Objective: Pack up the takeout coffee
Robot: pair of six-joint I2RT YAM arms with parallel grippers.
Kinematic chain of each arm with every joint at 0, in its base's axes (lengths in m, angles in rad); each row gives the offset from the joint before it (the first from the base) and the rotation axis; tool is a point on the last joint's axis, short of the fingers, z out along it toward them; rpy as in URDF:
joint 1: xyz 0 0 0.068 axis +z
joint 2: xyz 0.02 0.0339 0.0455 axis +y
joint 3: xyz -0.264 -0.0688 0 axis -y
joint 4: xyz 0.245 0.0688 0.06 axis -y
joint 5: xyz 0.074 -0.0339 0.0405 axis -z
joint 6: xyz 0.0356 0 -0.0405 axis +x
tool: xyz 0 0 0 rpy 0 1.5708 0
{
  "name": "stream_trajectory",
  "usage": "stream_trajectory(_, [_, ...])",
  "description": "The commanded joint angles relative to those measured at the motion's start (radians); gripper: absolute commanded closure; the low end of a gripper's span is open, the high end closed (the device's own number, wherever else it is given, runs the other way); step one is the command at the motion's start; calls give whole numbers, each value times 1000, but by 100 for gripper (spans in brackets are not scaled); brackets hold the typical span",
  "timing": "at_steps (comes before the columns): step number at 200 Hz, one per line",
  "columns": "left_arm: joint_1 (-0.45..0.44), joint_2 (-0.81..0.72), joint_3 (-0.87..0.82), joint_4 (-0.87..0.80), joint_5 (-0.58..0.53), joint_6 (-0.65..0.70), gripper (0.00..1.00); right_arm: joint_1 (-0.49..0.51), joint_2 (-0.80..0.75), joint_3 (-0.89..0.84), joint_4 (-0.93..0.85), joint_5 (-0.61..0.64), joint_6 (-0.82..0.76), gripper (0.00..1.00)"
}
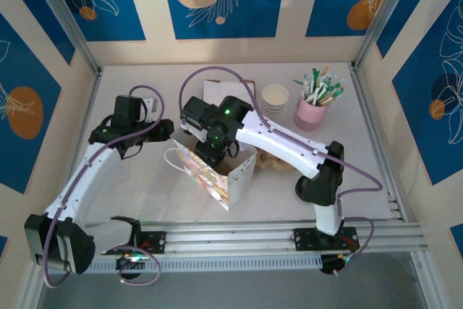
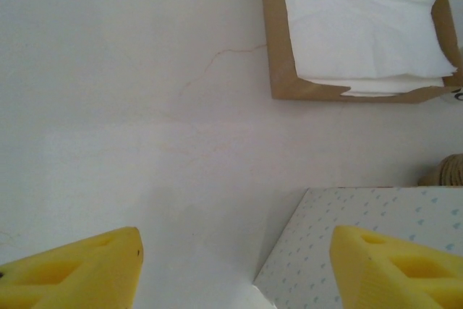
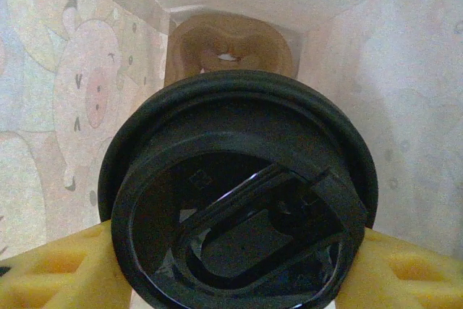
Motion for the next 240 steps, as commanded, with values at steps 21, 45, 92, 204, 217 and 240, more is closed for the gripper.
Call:
stream_trajectory(21, [8,31,-12,7,37,-9,32,-9,-27,-31,40,-45,-17,39])
stream_trajectory(45, [8,32,-16,10,32,-9,32,-12,-15,-34,56,-50,-20,39])
stream_trajectory(92, [8,34,-22,15,36,-14,32,-13,-8,-54,82,-53,-28,40])
stream_trajectory(204, [8,45,-28,22,57,-21,34,-25,33,-79,127,-41,-21,41])
stream_trajectory(217, [8,45,-29,23,57,-22,34,-27,36,-88,132,-41,-20,41])
stream_trajectory(240, [8,47,-30,24,56,-23,34,-31,37,-107,152,-53,-19,41])
